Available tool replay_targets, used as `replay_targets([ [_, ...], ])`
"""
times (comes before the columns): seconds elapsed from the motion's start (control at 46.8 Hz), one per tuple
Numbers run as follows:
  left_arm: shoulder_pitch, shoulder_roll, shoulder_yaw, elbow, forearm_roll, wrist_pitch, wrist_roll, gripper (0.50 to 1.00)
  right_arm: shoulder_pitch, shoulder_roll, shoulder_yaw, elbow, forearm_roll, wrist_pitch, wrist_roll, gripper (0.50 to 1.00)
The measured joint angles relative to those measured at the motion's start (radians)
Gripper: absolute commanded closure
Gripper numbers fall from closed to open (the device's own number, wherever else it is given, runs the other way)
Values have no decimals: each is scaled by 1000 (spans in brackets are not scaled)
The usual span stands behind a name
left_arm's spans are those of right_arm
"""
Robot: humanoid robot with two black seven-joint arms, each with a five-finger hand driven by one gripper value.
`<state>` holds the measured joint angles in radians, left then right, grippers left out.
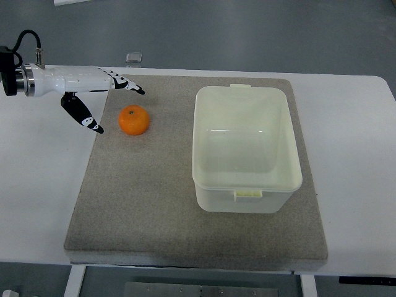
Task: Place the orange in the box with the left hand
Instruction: 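Lower the open left hand around the orange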
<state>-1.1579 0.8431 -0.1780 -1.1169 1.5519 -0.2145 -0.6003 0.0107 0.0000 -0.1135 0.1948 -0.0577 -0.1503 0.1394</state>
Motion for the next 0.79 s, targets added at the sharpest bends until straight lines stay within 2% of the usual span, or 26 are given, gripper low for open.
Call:
replay_targets([
  [0.256, 4, -22, 0, 68, 30, -7, -1, 510, 0, 0, 0, 0, 0, 0, 0, 570],
  [0.427, 2, -124, 25, 159, 30, -7, 0, 510, 0, 0, 1, 0, -1, 0, -1, 568],
  [0.79, -53, -210, 74, 277, 30, -8, -1, 510, 0, 0, 0, 0, -1, 0, 0, 568],
])
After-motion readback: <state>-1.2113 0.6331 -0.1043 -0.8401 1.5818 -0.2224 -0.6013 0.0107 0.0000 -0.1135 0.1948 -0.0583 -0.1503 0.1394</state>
